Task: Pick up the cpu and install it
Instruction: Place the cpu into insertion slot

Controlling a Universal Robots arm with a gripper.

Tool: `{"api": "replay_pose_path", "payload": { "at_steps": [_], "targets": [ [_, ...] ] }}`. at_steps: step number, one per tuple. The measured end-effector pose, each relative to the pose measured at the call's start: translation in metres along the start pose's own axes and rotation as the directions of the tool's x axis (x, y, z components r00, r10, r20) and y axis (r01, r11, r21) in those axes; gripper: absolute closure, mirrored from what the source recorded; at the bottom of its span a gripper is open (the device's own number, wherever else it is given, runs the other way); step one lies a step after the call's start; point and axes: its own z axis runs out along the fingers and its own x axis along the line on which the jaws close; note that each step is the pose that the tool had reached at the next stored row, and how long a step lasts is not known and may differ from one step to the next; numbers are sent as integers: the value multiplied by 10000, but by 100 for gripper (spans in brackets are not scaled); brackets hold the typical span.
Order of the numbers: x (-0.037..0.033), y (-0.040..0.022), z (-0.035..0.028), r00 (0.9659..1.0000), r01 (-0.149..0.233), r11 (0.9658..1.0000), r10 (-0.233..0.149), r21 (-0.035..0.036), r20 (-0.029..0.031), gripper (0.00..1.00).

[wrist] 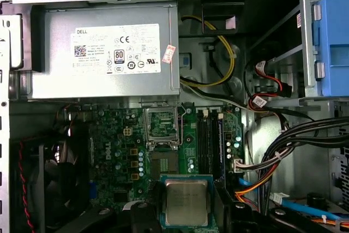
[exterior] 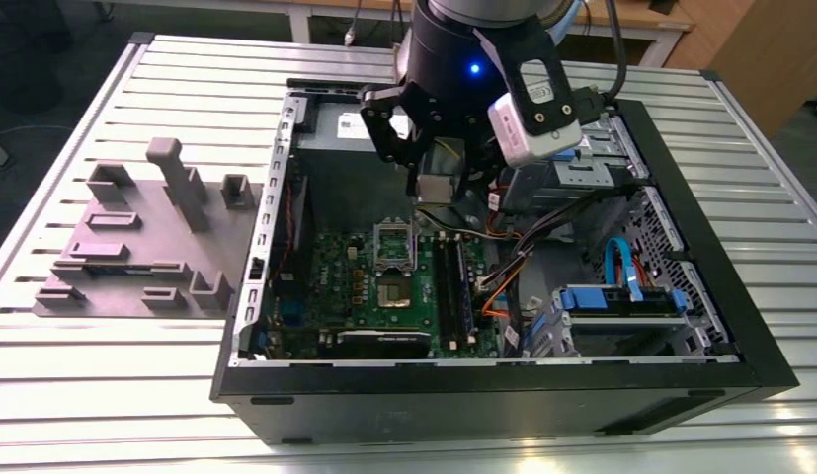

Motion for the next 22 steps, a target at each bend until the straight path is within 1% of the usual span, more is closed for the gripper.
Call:
{"api": "replay_pose_path", "payload": {
  "at_steps": [2,5,10,13,14,15,19,20,22],
  "targets": [
    [0,0,0,10000,0,10000,0,-1,0,53],
    [31,-1,15,10000,0,10000,0,-2,1,53],
    [37,-5,102,10000,-29,10000,29,0,-12,53],
    [36,-7,157,9997,-249,9997,249,-5,-3,53],
    [36,-6,170,9994,-346,9994,346,-6,0,53],
    [36,-6,171,9994,-354,9994,354,-5,1,53],
    [36,-8,172,9994,-356,9994,356,-5,1,53],
    [36,-8,185,9994,-333,9994,333,-7,1,53],
    [35,-10,220,10000,-31,10000,31,0,-10,53]
  ]
}}
